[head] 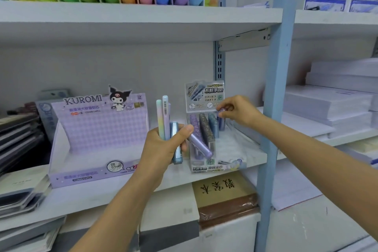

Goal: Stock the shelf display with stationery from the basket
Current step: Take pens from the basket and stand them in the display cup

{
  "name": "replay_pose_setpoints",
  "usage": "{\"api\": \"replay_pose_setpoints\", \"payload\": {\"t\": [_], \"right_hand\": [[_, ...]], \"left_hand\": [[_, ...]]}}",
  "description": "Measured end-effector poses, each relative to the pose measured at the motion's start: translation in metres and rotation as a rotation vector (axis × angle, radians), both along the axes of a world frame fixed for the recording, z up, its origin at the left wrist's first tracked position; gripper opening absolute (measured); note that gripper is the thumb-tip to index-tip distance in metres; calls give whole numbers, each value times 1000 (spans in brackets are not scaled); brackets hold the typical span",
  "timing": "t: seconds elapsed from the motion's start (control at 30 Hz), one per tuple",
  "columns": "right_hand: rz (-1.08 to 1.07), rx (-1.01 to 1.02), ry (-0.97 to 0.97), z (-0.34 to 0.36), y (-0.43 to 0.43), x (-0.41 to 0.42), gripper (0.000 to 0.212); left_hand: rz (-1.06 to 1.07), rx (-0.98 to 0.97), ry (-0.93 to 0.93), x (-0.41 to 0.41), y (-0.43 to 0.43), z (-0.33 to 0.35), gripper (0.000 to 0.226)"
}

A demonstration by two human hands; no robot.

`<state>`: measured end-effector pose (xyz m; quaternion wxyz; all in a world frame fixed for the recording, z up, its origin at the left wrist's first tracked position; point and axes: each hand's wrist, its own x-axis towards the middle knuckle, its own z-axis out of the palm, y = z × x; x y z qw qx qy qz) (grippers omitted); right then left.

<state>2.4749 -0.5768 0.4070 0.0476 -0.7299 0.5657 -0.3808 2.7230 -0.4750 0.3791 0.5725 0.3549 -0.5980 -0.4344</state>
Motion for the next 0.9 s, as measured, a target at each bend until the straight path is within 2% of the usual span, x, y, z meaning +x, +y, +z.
{"api": "replay_pose_setpoints", "payload": {"t": [0.1, 0.2, 0.3, 0.4, 0.47, 0.53, 0.6, 0.67, 0.73, 0.8, 0.9], "right_hand": [[-15, -15, -63, -7, 0, 1, 26], [-57, -122, -115, -16, 0, 3, 21], [-125, -181, -48, -23, -2, 3, 16], [-155, -133, -1, -26, 1, 2, 12], [-135, -127, -12, -24, 11, 3, 17], [-56, -179, -111, -19, 29, 7, 20], [157, -174, -320, -15, 54, 13, 19], [423, -77, -495, -15, 79, 20, 20], [586, 20, -535, -18, 98, 27, 28], [648, 74, -557, -21, 109, 33, 32], [638, 49, -620, -21, 115, 33, 23]], "left_hand": [[-7, 6, 7, -1, -3, 0, 22], [-1, 14, 19, -3, -6, -1, 20], [39, 18, 43, -3, -7, -2, 30], [77, 23, 41, -3, -6, -2, 31], [84, 20, 42, -4, -4, -1, 28], [84, 12, 54, -6, 0, 1, 29], [96, 8, 67, -9, 3, 4, 30], [109, 9, 88, -12, 6, 6, 26], [109, 4, 106, -16, 8, 7, 24], [99, 1, 111, -20, 12, 8, 23], [79, 19, 93, -24, 16, 8, 23]]}}
